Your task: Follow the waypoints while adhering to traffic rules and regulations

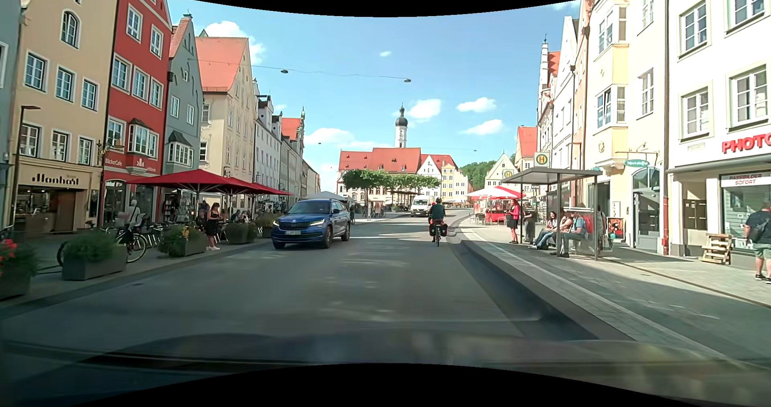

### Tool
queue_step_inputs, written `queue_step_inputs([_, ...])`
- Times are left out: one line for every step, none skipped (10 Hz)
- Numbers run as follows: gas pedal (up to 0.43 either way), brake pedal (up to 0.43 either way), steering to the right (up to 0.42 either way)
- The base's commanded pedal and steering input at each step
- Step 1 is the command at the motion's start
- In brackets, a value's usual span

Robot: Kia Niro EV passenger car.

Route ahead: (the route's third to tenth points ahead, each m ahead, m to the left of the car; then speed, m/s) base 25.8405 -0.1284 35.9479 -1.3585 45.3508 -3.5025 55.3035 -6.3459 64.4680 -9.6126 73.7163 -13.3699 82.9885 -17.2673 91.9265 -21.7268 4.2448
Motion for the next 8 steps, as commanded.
queue_step_inputs([0.028, 0.006, 0.027])
queue_step_inputs([0.028, 0.006, 0.028])
queue_step_inputs([0.020, 0.006, 0.028])
queue_step_inputs([0.020, 0.006, 0.028])
queue_step_inputs([0.020, 0.006, 0.028])
queue_step_inputs([0.020, 0.006, 0.028])
queue_step_inputs([0.020, 0.006, 0.028])
queue_step_inputs([0.020, 0.006, 0.028])
